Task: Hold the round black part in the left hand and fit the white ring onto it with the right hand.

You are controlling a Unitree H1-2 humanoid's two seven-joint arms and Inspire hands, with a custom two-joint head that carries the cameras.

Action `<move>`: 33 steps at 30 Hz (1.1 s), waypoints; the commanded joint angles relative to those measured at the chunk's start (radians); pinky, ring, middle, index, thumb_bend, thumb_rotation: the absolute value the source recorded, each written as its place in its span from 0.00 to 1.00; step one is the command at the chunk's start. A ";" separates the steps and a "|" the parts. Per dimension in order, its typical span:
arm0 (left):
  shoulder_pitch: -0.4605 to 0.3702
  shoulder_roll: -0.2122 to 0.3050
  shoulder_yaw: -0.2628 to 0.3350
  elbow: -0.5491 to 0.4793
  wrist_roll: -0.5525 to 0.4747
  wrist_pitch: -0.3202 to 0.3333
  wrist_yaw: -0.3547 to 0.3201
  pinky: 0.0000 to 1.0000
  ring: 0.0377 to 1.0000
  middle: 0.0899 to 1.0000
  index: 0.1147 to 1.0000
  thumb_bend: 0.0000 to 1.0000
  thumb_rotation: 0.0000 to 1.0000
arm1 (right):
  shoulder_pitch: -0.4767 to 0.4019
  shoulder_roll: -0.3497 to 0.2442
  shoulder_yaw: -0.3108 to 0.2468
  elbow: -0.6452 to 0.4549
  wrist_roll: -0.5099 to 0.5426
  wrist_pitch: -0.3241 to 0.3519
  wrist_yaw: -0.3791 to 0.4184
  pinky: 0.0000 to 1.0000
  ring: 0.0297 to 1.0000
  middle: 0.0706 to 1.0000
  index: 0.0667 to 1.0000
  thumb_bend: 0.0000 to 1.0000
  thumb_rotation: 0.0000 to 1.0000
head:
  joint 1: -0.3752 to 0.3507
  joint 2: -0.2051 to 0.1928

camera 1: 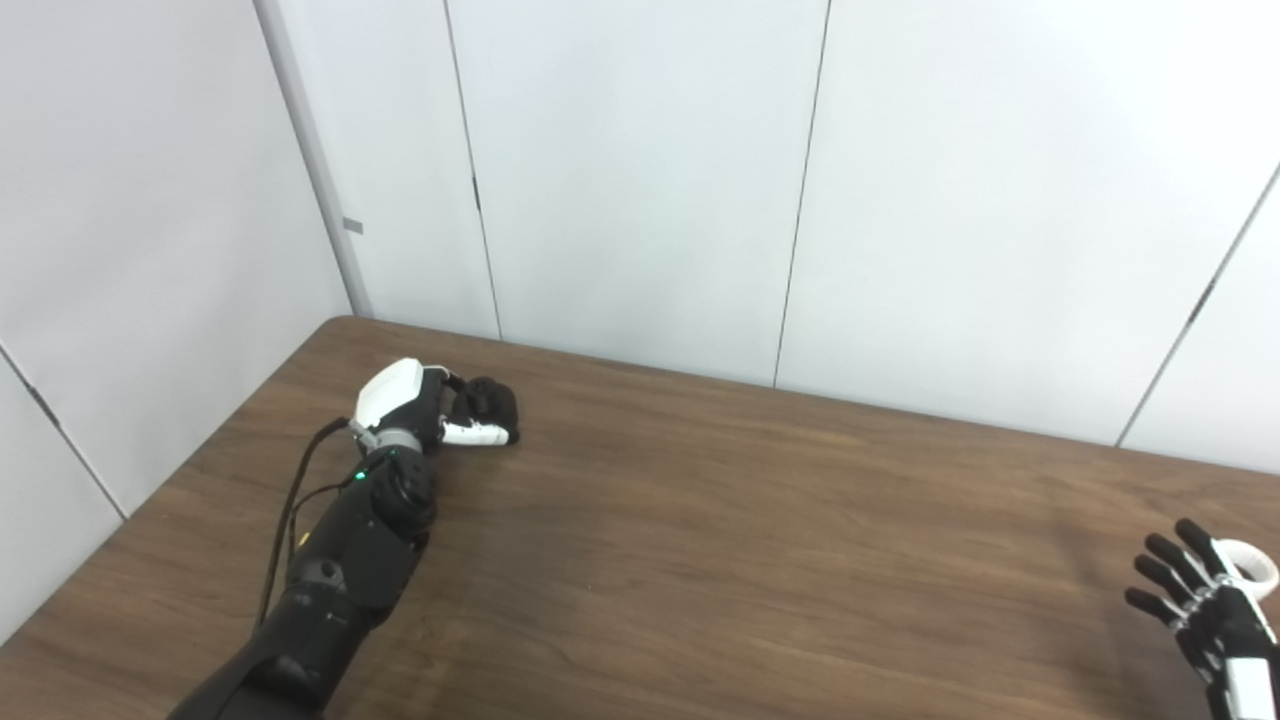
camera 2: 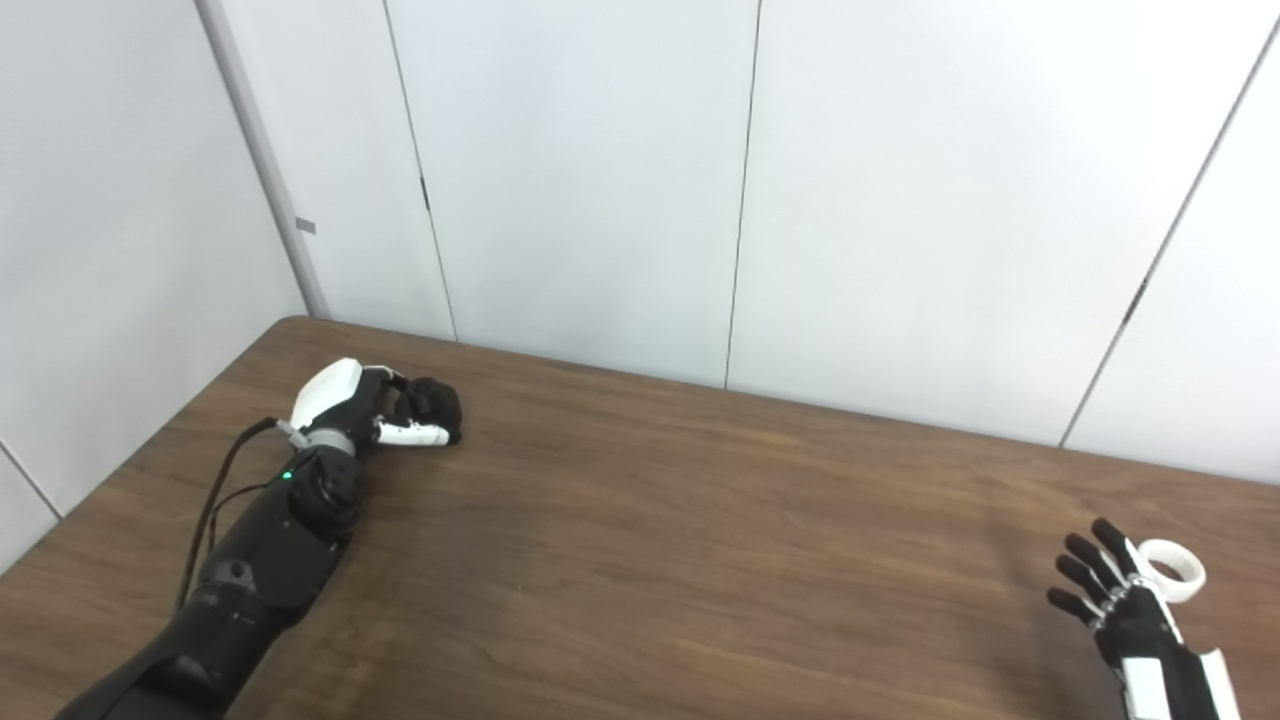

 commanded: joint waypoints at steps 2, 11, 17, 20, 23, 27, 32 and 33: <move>-0.042 0.032 0.020 -0.013 -0.016 -0.052 0.038 1.00 0.95 0.81 0.47 0.61 0.10 | 0.115 0.049 0.026 0.094 0.006 -0.005 -0.003 0.79 0.87 0.89 0.93 0.62 1.00 | 0.000 0.003; -0.023 0.029 0.032 -0.052 -0.040 -0.071 0.048 1.00 0.90 0.75 0.41 0.52 0.05 | 0.115 0.053 0.026 0.090 -0.007 -0.002 -0.012 0.79 0.86 0.88 0.92 0.64 1.00 | 0.000 0.006; -0.008 0.039 0.016 -0.097 -0.024 -0.066 0.037 1.00 0.90 0.75 0.41 0.52 0.05 | 0.113 0.055 0.026 0.091 0.001 -0.001 -0.008 0.79 0.87 0.88 0.93 0.64 1.00 | -0.003 0.009; 0.009 0.049 -0.001 -0.151 -0.004 -0.061 0.028 1.00 0.88 0.74 0.41 0.52 0.05 | 0.112 0.056 0.027 0.094 0.001 -0.005 -0.007 0.79 0.87 0.88 0.93 0.62 1.00 | -0.007 0.011; 0.043 0.048 -0.011 -0.257 0.011 -0.040 0.010 1.00 0.88 0.73 0.42 0.52 0.05 | 0.112 0.057 0.030 0.091 -0.003 -0.001 -0.007 0.81 0.87 0.88 0.93 0.63 1.00 | -0.013 0.012; 0.093 0.032 -0.030 -0.429 0.040 0.035 -0.054 1.00 0.90 0.74 0.41 0.52 0.05 | 0.113 0.061 0.034 0.084 -0.013 0.005 -0.012 0.80 0.87 0.88 0.93 0.63 1.00 | -0.023 0.017; 0.140 -0.001 -0.041 -0.582 0.089 0.098 -0.135 1.00 0.89 0.74 0.41 0.52 0.05 | 0.112 0.064 0.038 0.084 -0.030 -0.002 -0.016 0.80 0.87 0.89 0.93 0.63 1.00 | -0.037 0.022; 0.151 -0.012 -0.039 -0.613 0.103 0.101 -0.158 1.00 0.89 0.73 0.41 0.52 0.05 | 0.112 0.065 0.039 0.082 -0.035 0.001 -0.019 0.80 0.87 0.89 0.93 0.63 1.00 | -0.043 0.023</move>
